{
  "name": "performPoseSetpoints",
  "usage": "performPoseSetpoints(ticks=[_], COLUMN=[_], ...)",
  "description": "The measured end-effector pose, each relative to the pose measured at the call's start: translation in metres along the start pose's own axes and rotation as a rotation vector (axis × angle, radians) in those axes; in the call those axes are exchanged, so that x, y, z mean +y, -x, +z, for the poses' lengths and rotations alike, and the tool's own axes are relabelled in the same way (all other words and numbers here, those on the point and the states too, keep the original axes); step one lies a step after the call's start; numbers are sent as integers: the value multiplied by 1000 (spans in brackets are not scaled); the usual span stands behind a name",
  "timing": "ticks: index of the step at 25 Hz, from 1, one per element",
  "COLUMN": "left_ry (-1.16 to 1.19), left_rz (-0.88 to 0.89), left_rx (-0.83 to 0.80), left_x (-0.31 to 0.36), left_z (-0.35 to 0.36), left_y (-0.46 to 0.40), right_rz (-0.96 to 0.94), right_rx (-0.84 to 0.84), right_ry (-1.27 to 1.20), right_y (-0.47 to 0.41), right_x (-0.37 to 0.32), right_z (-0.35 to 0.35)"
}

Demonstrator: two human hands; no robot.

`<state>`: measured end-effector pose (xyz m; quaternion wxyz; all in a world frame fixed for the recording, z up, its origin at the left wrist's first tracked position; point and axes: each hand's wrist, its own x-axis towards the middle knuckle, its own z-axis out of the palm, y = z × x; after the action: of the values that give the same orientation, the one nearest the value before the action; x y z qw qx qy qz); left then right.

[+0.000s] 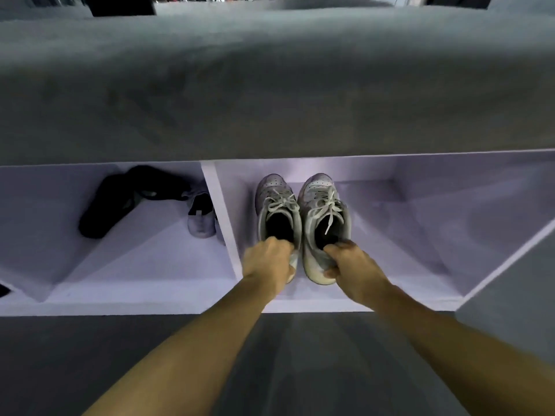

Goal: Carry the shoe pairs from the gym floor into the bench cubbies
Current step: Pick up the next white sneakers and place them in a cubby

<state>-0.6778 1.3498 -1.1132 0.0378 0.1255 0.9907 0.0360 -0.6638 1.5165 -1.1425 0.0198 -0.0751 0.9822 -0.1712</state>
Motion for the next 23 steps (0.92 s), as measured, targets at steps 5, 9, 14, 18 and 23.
performPoseSetpoints(ticks=[5, 9, 14, 18, 23], left_ry=[61, 63, 85, 119, 129], left_rz=[-17, -48, -64, 55, 125], left_rx=[-65, -47, -52, 11, 0], left_x=[-12, -16, -26, -30, -16], left_z=[35, 51, 49, 48, 23], left_y=[-46, -69, -75, -54, -3], right_rz=[83, 145, 148, 38, -33], right_rx=[-42, -80, -70, -8, -20], right_ry=[-35, -61, 15, 42, 48], right_y=[-50, -67, -75, -56, -3], right_x=[11, 12, 7, 5, -8], right_z=[23, 36, 35, 25, 1])
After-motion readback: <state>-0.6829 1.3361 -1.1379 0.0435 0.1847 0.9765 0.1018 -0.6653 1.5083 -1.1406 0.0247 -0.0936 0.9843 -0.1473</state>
